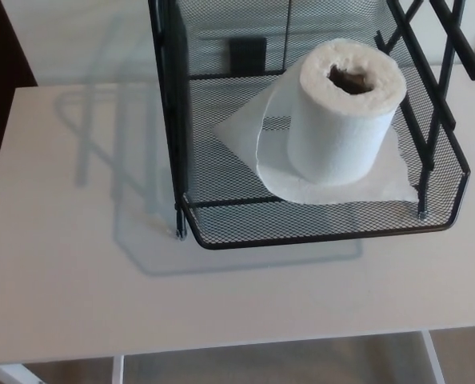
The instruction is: The robot walks towards a desk on which a file tray is kept in the middle and a toilet paper roll is kept on its right. The robot uses its right hand to hook on finger in the gap of the roll and grabs it, lifts it and places it on the tray.
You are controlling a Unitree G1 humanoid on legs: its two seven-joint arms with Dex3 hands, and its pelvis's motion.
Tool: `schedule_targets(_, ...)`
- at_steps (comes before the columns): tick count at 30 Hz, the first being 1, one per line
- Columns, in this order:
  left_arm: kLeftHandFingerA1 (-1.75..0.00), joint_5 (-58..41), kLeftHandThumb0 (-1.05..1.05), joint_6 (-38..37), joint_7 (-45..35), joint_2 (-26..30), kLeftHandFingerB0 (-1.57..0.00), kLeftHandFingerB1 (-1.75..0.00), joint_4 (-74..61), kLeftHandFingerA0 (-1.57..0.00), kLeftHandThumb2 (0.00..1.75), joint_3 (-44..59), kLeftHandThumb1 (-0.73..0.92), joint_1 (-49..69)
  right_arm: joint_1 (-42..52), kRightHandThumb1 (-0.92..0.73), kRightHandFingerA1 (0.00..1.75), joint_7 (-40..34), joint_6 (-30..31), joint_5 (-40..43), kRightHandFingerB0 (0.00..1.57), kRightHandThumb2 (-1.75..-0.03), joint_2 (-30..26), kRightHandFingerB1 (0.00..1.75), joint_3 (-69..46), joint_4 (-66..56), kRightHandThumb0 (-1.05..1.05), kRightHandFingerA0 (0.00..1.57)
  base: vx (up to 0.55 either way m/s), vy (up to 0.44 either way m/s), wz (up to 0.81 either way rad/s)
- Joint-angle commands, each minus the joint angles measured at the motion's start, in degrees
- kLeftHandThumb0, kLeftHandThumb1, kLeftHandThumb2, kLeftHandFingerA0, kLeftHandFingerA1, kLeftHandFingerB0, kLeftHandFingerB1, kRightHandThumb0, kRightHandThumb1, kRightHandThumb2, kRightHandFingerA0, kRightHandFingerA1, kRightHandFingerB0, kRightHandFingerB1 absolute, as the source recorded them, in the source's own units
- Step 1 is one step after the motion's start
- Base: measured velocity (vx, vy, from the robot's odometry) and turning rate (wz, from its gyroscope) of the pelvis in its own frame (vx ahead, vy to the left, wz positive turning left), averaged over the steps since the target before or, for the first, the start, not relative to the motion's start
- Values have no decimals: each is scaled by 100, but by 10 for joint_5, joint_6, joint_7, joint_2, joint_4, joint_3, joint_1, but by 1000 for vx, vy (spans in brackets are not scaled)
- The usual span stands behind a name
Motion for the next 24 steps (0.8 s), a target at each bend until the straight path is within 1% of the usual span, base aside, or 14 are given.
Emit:
schedule_targets(1, -111, 9, -102, 7, 11, 15, -10, -99, -2, -17, 81, -4, 92, 19, 107, -81, 86, -261, -92, -128, 53, -65, -113, 42, 84, -58, -67, 59, 0, 0, 0)
schedule_targets(2, -102, 7, -103, 11, 14, 16, -17, -92, 7, -23, 79, -1, 92, 14, 81, -67, 89, -329, 9, -253, 8, -108, -131, 45, 189, -45, -46, 58, 0, 0, 0)
schedule_targets(3, -103, 8, -104, 10, 15, 16, -17, -92, 10, -25, 80, -1, 92, 13, 79, -88, 73, -328, 11, -256, 31, -66, -129, 31, 196, -46, -53, 49, 0, 0, 0)
schedule_targets(4, -93, 12, -105, 9, 20, 16, -19, -80, 13, -38, 130, -5, 76, 13, 81, -83, 74, -307, -33, -236, 22, -65, -138, 28, 192, -51, -39, 45, 0, 0, 0)
schedule_targets(7, -93, 17, -104, 14, 24, 16, -20, -80, 9, -39, 130, -10, 76, 15, 87, -79, 82, -323, -116, -189, 32, -64, -151, 32, 178, -34, -43, 56, 0, 0, 0)
schedule_targets(8, -118, 20, -102, 13, 22, 17, -14, -101, 6, -23, 83, -14, 92, 18, 108, -79, 72, -315, -89, -207, 24, -65, -163, 32, 188, -62, -52, 51, 0, 0, 0)
schedule_targets(9, -102, 22, -104, 13, 21, 18, -21, -90, 5, -29, 86, -16, 92, 19, 115, -83, 45, -304, -75, -198, 31, -65, -158, 33, 181, -76, -58, 53, 0, 0, 0)
schedule_targets(13, -120, 20, -103, 6, 15, 18, -13, -102, 15, -23, 80, -17, 92, 16, 98, -80, 34, -306, -67, -186, 26, -65, -153, 32, 191, -58, -52, 39, 0, 0, 0)
schedule_targets(14, -120, 17, -104, 8, 11, 17, -14, -102, 14, -25, 82, -15, 92, 16, 94, -79, 66, -322, -78, -209, 23, -64, -175, 33, 214, -52, -49, 48, 0, 0, 0)
schedule_targets(15, -120, 21, -104, 8, 13, 18, -14, -102, 13, -25, 82, -19, 92, 16, 96, -79, 66, -336, -80, -218, 23, -64, -183, 33, 225, -49, -49, 48, 0, 0, 0)
schedule_targets(16, -95, 24, -105, 4, 17, 19, -24, -81, 19, -42, 130, -22, 76, 13, 95, -79, 66, -338, -80, -216, 23, -64, -184, 33, 228, -48, -49, 48, 0, 0, 0)
schedule_targets(20, -94, 15, -105, 8, 20, 18, -23, -81, 22, -40, 129, -17, 75, 10, 90, -79, 66, -347, -79, -209, 23, -64, -188, 33, 243, -42, -49, 48, 0, 0, 0)
schedule_targets(21, -119, 14, -103, 8, 18, 18, -16, -101, 22, -25, 79, -17, 92, 10, 89, -79, 66, -349, -79, -207, 23, -64, -189, 33, 247, -40, -49, 48, 0, 0, 0)
schedule_targets(24, -103, 18, -104, 6, 17, 21, -20, -89, 16, -30, 83, -22, 92, 10, 85, -79, 66, -356, -77, -201, 23, -64, -189, 33, 257, -37, -49, 48, 0, 0, 0)
